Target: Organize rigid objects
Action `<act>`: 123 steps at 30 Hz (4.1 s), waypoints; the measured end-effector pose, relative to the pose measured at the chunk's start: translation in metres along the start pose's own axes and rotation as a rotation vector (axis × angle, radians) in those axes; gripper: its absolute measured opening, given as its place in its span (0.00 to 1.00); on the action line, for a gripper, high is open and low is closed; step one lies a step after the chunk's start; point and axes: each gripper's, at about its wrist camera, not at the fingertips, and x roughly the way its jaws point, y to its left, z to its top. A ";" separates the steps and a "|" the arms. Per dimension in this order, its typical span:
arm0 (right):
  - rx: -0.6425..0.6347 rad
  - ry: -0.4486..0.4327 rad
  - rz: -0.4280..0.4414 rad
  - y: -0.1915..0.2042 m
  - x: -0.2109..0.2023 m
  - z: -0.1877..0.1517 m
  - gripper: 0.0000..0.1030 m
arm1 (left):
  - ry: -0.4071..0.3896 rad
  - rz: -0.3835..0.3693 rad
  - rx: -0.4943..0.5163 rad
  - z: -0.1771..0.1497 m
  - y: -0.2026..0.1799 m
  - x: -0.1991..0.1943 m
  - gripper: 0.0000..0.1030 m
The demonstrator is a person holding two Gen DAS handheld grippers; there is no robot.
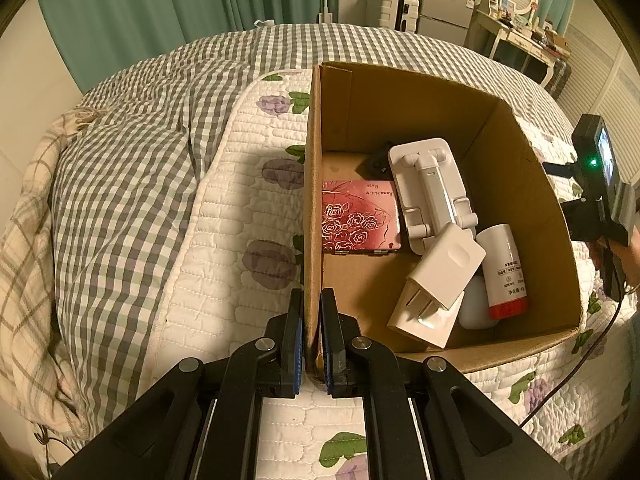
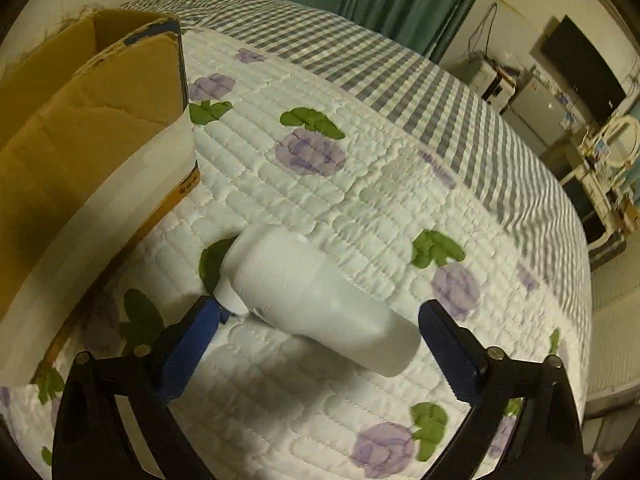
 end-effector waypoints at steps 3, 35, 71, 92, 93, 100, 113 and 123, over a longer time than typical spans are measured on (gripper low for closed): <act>0.013 0.005 -0.012 0.004 0.001 0.002 0.83 | 0.000 0.000 0.001 0.000 0.000 0.000 0.06; 0.006 -0.306 -0.056 0.103 -0.229 0.083 0.58 | -0.013 -0.002 0.005 -0.001 -0.002 -0.001 0.06; 0.446 0.007 0.278 0.112 -0.094 0.091 0.57 | -0.034 -0.045 -0.013 -0.001 0.002 -0.004 0.06; 0.349 -0.226 0.066 0.138 -0.160 0.031 0.65 | -0.084 -0.058 0.007 0.003 0.004 -0.019 0.07; 0.349 -0.240 0.056 0.139 -0.164 0.030 0.65 | -0.099 -0.053 0.012 0.004 0.003 -0.025 0.07; 0.383 -0.372 -0.004 0.135 -0.222 0.018 0.65 | -0.328 -0.045 0.041 0.004 -0.008 -0.095 0.07; 0.499 -0.680 -0.153 0.128 -0.332 -0.046 1.00 | -0.668 -0.062 0.055 -0.041 -0.025 -0.167 0.69; 0.518 -0.686 -0.224 0.147 -0.325 -0.103 1.00 | -0.767 -0.060 0.018 -0.080 -0.037 -0.177 0.79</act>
